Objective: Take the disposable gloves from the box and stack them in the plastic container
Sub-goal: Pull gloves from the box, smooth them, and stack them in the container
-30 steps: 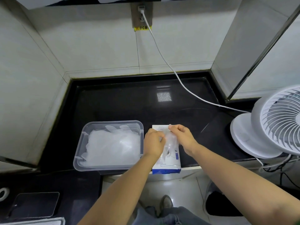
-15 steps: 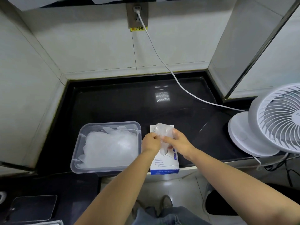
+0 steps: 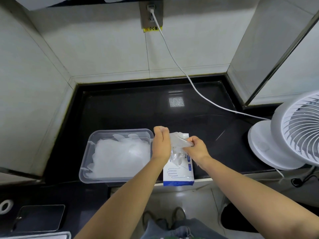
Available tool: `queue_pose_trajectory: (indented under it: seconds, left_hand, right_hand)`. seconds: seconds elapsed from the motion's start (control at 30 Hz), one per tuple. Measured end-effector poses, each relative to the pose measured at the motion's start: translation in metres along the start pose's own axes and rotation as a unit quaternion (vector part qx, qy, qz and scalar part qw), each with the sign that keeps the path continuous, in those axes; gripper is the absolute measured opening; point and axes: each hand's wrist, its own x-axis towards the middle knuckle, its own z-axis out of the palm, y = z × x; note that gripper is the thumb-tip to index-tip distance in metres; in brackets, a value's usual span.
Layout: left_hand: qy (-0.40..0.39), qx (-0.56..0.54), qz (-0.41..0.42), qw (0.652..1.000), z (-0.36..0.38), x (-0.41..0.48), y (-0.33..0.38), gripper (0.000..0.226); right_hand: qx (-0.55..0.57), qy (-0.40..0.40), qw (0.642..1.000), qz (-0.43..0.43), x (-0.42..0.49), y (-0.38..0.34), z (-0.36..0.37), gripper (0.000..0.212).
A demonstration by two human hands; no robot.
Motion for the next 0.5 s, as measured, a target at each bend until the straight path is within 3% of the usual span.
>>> queue_pose_trajectory:
  seconds: [0.07,0.13,0.17,0.23,0.3,0.4,0.5]
  left_hand:
    - [-0.109,0.066,0.029,0.991,-0.004,-0.001,-0.002,0.032]
    - [-0.179,0.207,0.089,0.958,-0.007,0.002,-0.01,0.06]
    - [-0.181,0.27,0.115,0.939,-0.007,0.005,-0.014,0.06]
    - [-0.125,0.341,0.136,0.922,-0.009,0.009,-0.015,0.029]
    - [-0.056,0.269,0.11,0.955,-0.012,0.01,-0.011,0.01]
    - [-0.003,0.09,0.061,0.994,-0.021,0.012,-0.004,0.027]
    - [0.01,-0.018,-0.006,1.0,-0.027,0.016,0.004,0.036]
  right_hand:
    - [0.003,0.006,1.0,-0.005,0.001,-0.001,0.001,0.014]
    - [-0.01,0.015,1.0,-0.01,0.002,-0.002,0.001,0.014]
    - [-0.032,0.019,0.999,-0.021,0.001,-0.003,0.001,0.016]
    - [-0.098,0.009,0.993,-0.057,0.001,-0.001,0.001,0.029]
    - [-0.167,-0.027,0.982,-0.089,-0.001,0.002,0.004,0.04]
    - [-0.28,-0.089,0.948,-0.123,-0.005,0.005,0.012,0.033]
    - [-0.526,-0.132,0.82,-0.181,-0.01,0.002,0.018,0.026]
